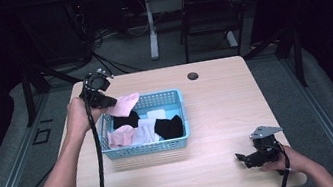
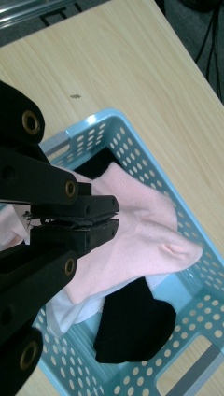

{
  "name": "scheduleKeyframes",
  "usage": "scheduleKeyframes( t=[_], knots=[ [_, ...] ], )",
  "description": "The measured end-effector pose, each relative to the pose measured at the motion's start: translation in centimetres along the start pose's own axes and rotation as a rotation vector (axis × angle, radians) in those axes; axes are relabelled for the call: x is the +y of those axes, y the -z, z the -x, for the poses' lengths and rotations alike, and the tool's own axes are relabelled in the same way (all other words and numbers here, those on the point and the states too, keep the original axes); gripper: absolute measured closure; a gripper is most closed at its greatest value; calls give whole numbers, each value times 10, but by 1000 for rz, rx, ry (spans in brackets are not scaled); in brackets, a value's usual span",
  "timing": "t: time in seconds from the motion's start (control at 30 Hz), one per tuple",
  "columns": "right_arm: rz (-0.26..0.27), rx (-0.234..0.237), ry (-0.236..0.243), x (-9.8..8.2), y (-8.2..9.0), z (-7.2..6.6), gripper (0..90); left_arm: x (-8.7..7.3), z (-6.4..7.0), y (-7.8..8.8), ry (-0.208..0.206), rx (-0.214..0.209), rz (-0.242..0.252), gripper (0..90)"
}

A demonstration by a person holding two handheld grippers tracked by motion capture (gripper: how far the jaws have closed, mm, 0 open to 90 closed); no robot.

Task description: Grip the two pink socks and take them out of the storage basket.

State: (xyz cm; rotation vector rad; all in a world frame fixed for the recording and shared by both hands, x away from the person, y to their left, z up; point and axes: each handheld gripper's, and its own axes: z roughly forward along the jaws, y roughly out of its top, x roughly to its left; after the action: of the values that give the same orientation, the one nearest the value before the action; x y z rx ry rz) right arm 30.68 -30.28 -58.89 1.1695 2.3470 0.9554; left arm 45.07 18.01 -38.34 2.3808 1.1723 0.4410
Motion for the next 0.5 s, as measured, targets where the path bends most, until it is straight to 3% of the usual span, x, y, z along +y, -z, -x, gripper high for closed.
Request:
scheduleKeyframes(
  t=[0.5],
  knots=[
    [3, 2, -2, 0, 0, 0, 0, -18, -18, 25, 38, 32, 41, 874]
  ],
)
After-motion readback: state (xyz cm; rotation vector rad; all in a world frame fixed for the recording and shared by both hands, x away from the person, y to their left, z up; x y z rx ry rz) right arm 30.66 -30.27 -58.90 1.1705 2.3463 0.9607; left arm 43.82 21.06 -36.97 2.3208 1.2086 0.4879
